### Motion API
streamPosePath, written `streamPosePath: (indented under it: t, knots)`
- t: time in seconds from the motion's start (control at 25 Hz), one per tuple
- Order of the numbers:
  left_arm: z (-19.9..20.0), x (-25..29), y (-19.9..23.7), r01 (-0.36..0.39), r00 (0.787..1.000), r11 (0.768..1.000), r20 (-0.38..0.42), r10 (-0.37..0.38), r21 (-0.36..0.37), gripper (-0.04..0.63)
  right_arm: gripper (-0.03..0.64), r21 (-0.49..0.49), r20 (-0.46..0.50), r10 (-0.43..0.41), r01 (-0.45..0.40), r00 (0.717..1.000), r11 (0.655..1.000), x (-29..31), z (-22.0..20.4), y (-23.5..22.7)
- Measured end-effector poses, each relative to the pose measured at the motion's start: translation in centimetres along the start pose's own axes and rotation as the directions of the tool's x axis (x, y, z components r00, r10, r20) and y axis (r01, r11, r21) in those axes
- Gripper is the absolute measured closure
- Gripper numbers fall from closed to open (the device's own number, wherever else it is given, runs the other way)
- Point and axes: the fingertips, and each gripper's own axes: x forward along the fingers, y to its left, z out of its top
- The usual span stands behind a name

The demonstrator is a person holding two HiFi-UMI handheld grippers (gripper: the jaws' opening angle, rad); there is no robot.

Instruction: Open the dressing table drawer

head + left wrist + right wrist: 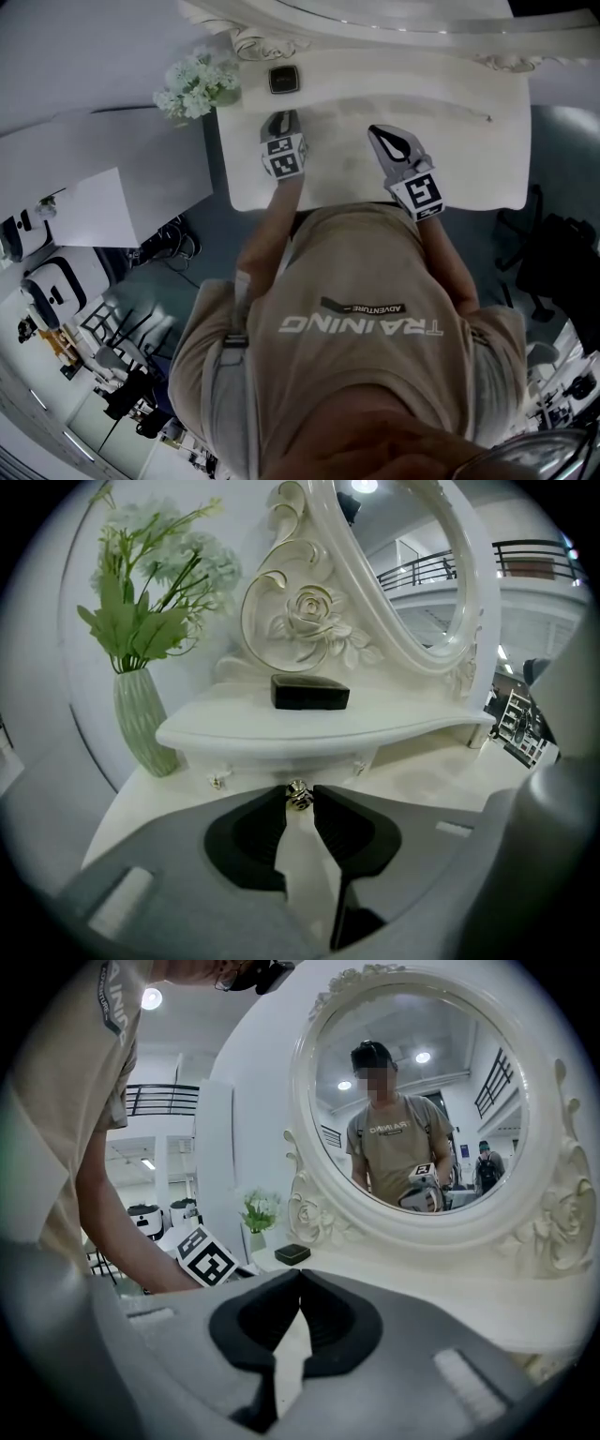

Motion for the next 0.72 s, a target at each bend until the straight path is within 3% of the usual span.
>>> streamPosePath:
  t: [0.72]
  knots:
    - [-2.9, -3.1, -0.9, 0.011, 0.999, 1.000, -0.048, -0.012, -0.019, 0.495, 0.614, 0.009, 0.018, -0.009, 0.008, 1.000, 1.000, -0.4, -0.1, 1.3]
